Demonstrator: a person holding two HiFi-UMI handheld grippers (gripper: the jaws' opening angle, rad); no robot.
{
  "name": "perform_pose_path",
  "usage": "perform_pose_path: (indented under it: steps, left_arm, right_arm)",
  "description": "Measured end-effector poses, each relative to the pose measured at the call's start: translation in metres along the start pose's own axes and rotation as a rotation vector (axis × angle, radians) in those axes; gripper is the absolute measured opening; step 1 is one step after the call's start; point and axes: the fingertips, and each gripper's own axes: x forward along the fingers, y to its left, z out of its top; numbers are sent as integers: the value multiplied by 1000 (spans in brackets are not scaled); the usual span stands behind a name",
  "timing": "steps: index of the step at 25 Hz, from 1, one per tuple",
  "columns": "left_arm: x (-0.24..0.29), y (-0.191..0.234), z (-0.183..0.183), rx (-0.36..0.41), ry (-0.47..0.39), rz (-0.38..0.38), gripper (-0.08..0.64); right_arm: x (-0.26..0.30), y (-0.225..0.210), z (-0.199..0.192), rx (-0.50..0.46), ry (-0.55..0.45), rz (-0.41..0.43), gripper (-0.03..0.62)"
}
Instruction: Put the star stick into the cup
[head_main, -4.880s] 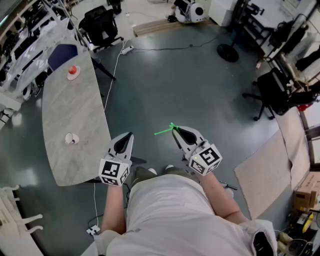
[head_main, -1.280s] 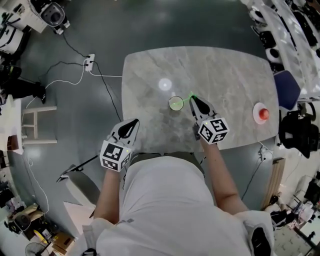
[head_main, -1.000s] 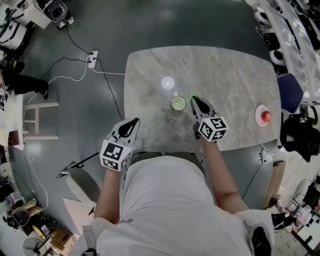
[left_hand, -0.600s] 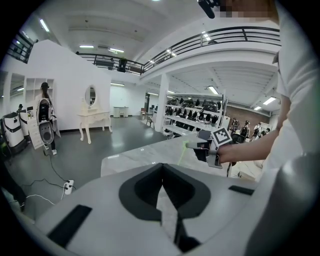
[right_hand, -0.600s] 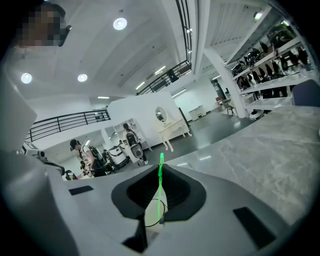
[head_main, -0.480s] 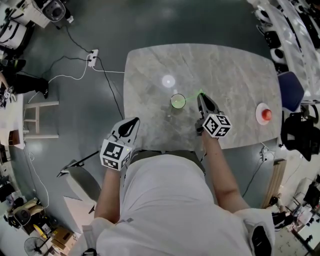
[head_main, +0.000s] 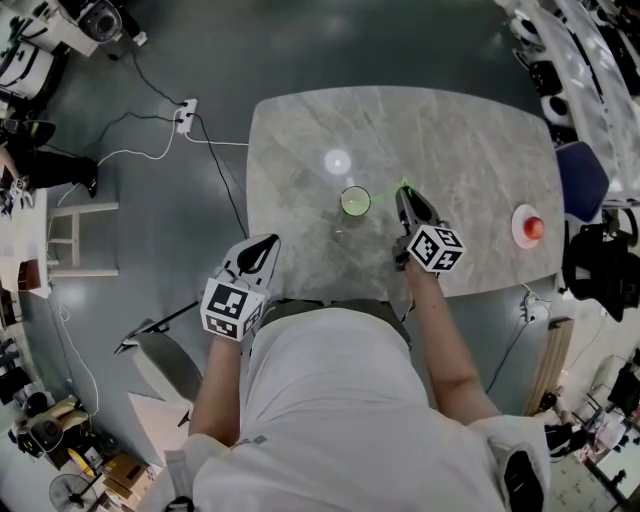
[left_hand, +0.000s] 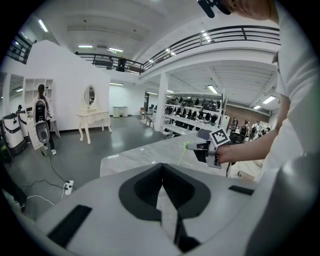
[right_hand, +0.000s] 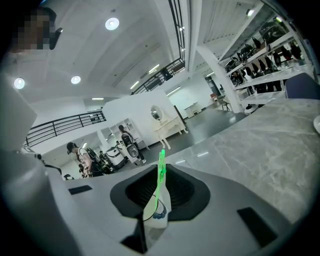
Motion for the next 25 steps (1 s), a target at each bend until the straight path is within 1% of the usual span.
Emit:
perform_pose_path:
  steps: [10, 16, 20, 25]
  left_arm:
    - [2, -3, 2, 4, -7, -13, 2]
    - [7, -7, 5, 12, -23, -41, 2]
    - [12, -13, 7, 30, -31, -79, 2]
    - [24, -30, 17, 55, -49, -136, 2]
  right_arm:
    - [-4, 2, -2, 16, 10, 9, 83]
    - [-16, 6, 6, 20, -15, 1, 83]
    - [-29, 18, 13, 6, -42, 7, 63]
    - [-59, 33, 27, -65, -64, 22, 27]
